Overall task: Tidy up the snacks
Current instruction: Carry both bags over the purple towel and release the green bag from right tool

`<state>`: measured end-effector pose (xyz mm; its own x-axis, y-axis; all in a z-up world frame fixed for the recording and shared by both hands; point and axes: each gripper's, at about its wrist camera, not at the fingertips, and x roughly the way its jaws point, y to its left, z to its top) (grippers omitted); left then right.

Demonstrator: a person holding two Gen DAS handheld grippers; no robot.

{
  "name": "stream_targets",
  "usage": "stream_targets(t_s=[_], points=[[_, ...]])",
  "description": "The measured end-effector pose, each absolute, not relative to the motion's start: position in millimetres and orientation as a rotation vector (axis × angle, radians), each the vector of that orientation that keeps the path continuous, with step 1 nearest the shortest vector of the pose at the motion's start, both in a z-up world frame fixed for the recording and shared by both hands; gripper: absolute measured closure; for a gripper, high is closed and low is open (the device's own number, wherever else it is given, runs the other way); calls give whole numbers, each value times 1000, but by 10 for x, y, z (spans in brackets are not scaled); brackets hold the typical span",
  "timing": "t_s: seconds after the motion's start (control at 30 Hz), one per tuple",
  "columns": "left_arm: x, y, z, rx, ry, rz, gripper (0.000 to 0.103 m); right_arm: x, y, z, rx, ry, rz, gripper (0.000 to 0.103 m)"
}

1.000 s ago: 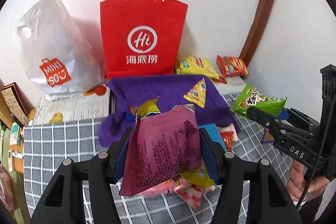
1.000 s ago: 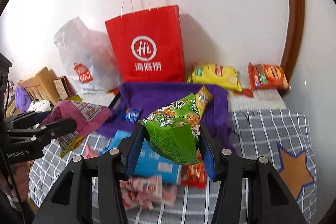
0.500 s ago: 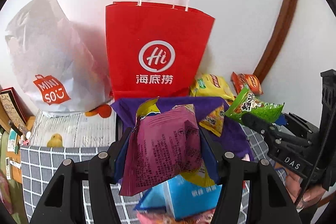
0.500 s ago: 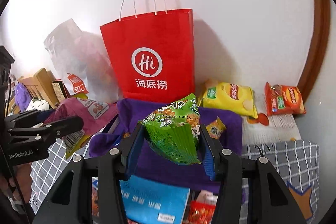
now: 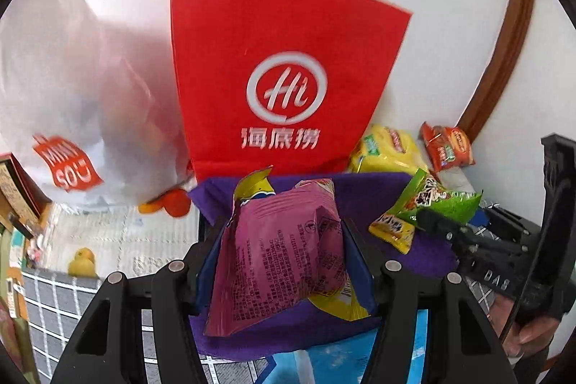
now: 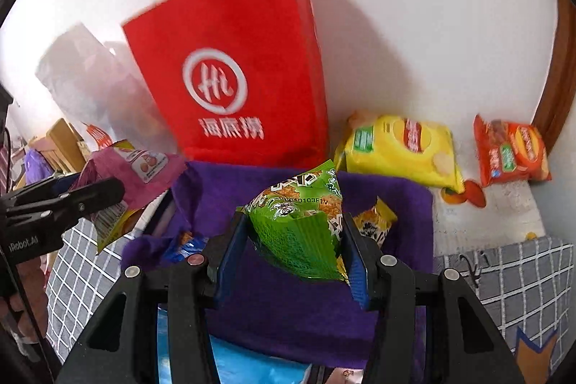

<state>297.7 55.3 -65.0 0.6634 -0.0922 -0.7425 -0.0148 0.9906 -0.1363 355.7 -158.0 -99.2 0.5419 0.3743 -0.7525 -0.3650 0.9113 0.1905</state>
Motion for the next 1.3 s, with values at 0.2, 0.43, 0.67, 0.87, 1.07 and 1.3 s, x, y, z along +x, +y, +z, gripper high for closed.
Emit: stream_targets(t_s=[0.2, 0.43, 0.67, 0.87, 1.07, 1.3], points=[[3091, 651, -946, -161, 904, -39, 44, 3670, -1622, -1161, -9, 941, 446, 52], [3154, 650, -1071, -182, 934, -59, 44, 3715, -1630, -1326, -49, 1010, 468, 52], [3166, 607, -1105, -172, 950, -59, 44, 3698, -1503, -1500, -73, 1080, 509, 52], [3201, 623, -1148, -173, 972, -47, 44, 3713, -1461, -1619, -88, 1109, 497, 52], [3206, 628, -1168, -173, 984, -40, 44, 3743, -1430, -1739, -111, 1141, 479, 52], [3227, 614, -1205, -169, 999, -40, 44, 3763, -1418, -1789, -92, 1184, 469, 43]])
